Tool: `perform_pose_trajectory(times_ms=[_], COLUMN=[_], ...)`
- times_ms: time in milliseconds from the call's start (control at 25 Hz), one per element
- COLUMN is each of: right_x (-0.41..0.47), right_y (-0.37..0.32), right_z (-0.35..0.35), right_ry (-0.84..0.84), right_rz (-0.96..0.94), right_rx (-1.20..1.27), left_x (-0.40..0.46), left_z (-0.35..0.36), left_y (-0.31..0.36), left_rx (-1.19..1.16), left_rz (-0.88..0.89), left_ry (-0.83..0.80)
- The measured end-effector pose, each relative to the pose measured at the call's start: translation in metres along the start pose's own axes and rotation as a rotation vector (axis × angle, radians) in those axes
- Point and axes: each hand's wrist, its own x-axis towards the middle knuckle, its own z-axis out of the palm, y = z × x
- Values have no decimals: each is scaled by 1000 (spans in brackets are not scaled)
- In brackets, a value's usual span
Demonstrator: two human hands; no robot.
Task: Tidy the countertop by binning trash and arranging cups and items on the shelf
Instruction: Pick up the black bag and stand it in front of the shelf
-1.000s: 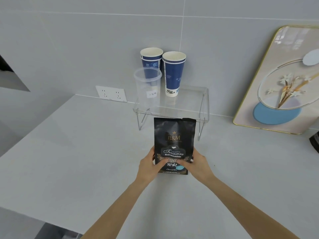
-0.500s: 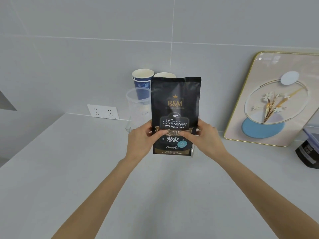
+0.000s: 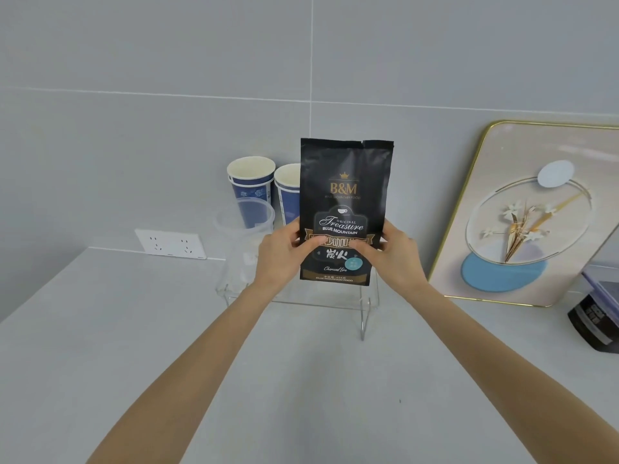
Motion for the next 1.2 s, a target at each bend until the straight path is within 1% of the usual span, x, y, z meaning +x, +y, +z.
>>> perform_pose_trajectory(times_ms=[200, 320, 400, 520, 720, 920, 1080, 1200], right_x=[20, 23, 27, 31, 44, 71, 81, 83], right_y=[29, 40, 44, 48, 51, 56, 58, 58], right_z=[22, 29, 31, 32, 33, 33, 36, 36], right_ry=[7, 23, 40, 50, 96, 100, 109, 94], right_rz=[118, 133, 133, 132, 134, 151, 131, 134], right_rx=[96, 160, 188, 211, 201, 214, 204, 164], left_x=[19, 15, 12, 12, 25, 47, 57, 57], left_z=[29, 42, 48, 56, 72, 84, 89, 88], left_y=[-24, -41, -53, -63, -59, -57, -57, -55], left_rx=[-123, -134, -66, 9, -56, 0, 60, 64], left_rz=[-18, -20, -31, -34, -41, -43, -76, -89], left_ry=[-2, -100, -167, -123, -63, -13, 0, -24])
